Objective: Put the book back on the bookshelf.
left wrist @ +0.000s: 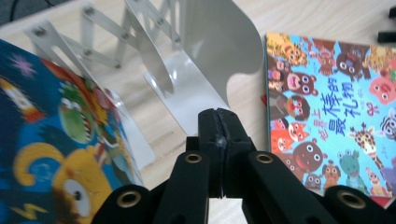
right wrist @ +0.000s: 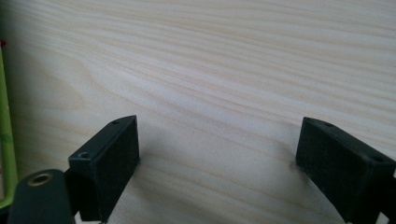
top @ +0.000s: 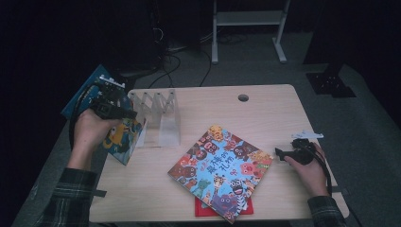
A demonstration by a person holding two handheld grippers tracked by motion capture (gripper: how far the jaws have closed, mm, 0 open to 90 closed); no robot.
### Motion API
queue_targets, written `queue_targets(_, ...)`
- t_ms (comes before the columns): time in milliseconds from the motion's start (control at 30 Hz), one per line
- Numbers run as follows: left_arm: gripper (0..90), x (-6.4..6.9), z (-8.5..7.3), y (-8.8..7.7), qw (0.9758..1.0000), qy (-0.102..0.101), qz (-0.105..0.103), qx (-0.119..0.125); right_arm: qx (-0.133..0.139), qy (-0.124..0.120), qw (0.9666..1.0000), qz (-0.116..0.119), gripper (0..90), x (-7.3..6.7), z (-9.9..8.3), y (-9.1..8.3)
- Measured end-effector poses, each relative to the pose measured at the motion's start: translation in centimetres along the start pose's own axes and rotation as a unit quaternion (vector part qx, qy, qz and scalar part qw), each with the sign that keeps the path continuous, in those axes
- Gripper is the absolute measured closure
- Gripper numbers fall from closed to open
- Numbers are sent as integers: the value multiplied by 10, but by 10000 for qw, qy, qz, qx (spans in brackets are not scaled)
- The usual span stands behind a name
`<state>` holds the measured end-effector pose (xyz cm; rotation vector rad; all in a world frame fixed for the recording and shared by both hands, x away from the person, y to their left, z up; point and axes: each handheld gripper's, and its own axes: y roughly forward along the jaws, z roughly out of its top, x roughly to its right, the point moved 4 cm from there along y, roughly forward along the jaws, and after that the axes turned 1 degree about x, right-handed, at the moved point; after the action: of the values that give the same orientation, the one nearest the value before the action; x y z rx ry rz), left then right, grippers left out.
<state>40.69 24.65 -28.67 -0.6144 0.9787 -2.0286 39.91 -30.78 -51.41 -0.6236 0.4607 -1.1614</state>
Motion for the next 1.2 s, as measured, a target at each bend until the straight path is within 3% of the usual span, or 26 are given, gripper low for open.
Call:
queue_targets(200,878,5,-16,20,9996,27,-108,-255,-1,-3,10000,-2,125,0,0,0)
queue_targets(700,835,17,-48,59,9984,138,-58,-546,0,-4,10000,-3,125,0,0,0)
queue_targets(900,808,28,-63,79,9979,104,-216,-594,1,-7,10000,-2,125,0,0,0)
queue_targets(1067,761,36,-75,93,9977,77,-281,-620,-1,-4,10000,-2,125,0,0,0)
queue_targets(1100,687,38,-79,97,9980,5,-283,-570,-1,-5,10000,1,125,0,0,0)
queue_targets(1200,597,39,-87,104,9982,-61,-312,-514,2,-13,10000,3,125,0,0,0)
